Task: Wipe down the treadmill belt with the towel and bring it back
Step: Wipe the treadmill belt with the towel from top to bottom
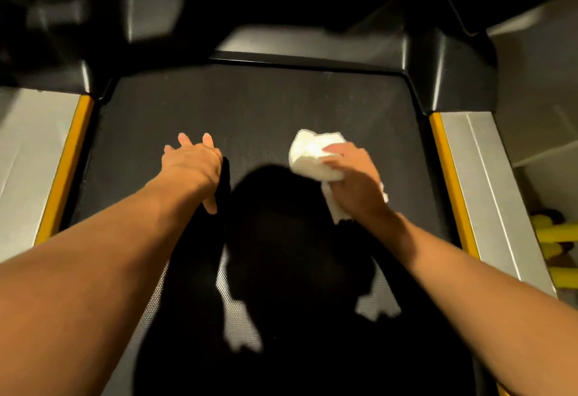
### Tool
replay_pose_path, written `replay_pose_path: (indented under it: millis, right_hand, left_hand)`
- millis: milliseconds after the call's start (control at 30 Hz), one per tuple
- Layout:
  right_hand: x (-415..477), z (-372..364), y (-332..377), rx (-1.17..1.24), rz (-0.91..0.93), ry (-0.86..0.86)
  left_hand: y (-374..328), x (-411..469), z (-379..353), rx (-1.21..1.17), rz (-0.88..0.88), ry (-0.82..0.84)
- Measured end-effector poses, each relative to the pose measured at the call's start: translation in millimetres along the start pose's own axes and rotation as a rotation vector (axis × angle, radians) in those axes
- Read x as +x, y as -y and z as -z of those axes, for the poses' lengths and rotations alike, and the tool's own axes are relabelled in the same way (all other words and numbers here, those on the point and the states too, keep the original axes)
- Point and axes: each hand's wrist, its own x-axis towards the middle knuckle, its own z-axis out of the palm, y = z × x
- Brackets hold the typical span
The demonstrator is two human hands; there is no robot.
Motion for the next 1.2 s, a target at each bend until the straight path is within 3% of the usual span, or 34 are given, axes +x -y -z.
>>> replay_pose_path:
  millis: [33, 67, 100, 200, 267, 300, 367, 467, 500, 533, 633, 667, 733, 833, 900, 933, 1000, 1067, 1133, 1200]
  right_hand:
    - [-16.7, -2.0, 2.5, 0.007, 0.181, 0.065]
    - [-19.2, 1.2, -1.7, 0.015, 0.247, 0.096]
    - [-9.3, 10.1, -11.7, 0.057, 0.175, 0.064]
    - [37.2, 35.2, -61.7, -0.077, -0.301, -0.238]
    - [44.5, 45.1, -80.7, -0.133, -0.525, -0.282]
    - [35.4, 41.0, -76.0, -0.225, -0.531, -0.240]
    - [3.4, 23.6, -52.4, -0.307, -0.283, -0.079]
    - [-36.5, 14.1, -15.9, -0.021, 0.147, 0.103]
    - [-32.3, 18.3, -17.1, 0.005, 0.195, 0.082]
    - [-22.1, 24.2, -24.9, -0.058, 0.150, 0.015]
    - [11.1, 43.5, -66.5, -0.254, -0.331, -0.182]
    - [11.2, 44.4, -72.9, -0.313, -0.417, -0.191]
    - [-5.1, 32.5, -58.7, -0.416, -0.319, -0.082]
    - [-49.9, 18.4, -14.8, 0.010, -0.010, 0.136]
    - [-64.3, 19.5, 2.5, 0.182, 0.136, 0.168]
    - [-58.9, 25.4, 4.6, 0.286, 0.077, 0.132]
    - [-34.0, 42.2, -5.5, 0.426, -0.216, 0.062]
    - [-9.8, 63.7, -25.3, 0.281, -0.415, -0.012]
    - [3.8, 79.6, -37.7, 0.070, -0.459, -0.109]
    - [6.7, 72.6, -32.7, -0.064, -0.335, -0.139]
  left_hand:
    - [0.2, 0.3, -0.8, -0.018, 0.008, -0.001]
    - [0.8, 1.3, -1.8, -0.035, 0.018, -0.002]
    - [0.6, 2.1, -2.9, -0.042, 0.023, 0.000]
    - [3.1, 6.6, -5.5, -0.049, 0.024, -0.012]
    - [5.9, 9.6, -6.1, -0.083, 0.022, 0.000]
    - [6.5, 11.2, -5.9, -0.098, 0.020, 0.009]
    - [6.9, 14.4, -5.6, -0.121, 0.025, 0.021]
    - [8.5, 15.0, -6.9, -0.157, 0.039, 0.013]
    - [9.3, 14.5, -8.0, -0.171, 0.036, 0.009]
    - [9.8, 14.5, -8.8, -0.179, 0.029, 0.002]
    - [11.7, 15.2, -10.3, -0.171, 0.014, -0.017]
    - [11.4, 14.9, -9.8, -0.169, 0.012, -0.021]
    - [11.9, 13.3, -8.4, -0.166, 0.012, -0.022]
    - [13.0, 11.4, -8.9, -0.179, -0.003, -0.020]
    - [14.7, 11.7, -10.8, -0.187, -0.009, -0.030]
    - [15.2, 12.7, -11.9, -0.188, -0.010, -0.030]
    - [16.9, 15.2, -14.0, -0.182, -0.007, -0.035]
    - [18.4, 17.4, -16.5, -0.173, -0.011, -0.048]
    - [20.2, 19.8, -19.0, -0.180, -0.019, -0.059]
    - [21.5, 20.4, -19.0, -0.191, -0.018, -0.053]
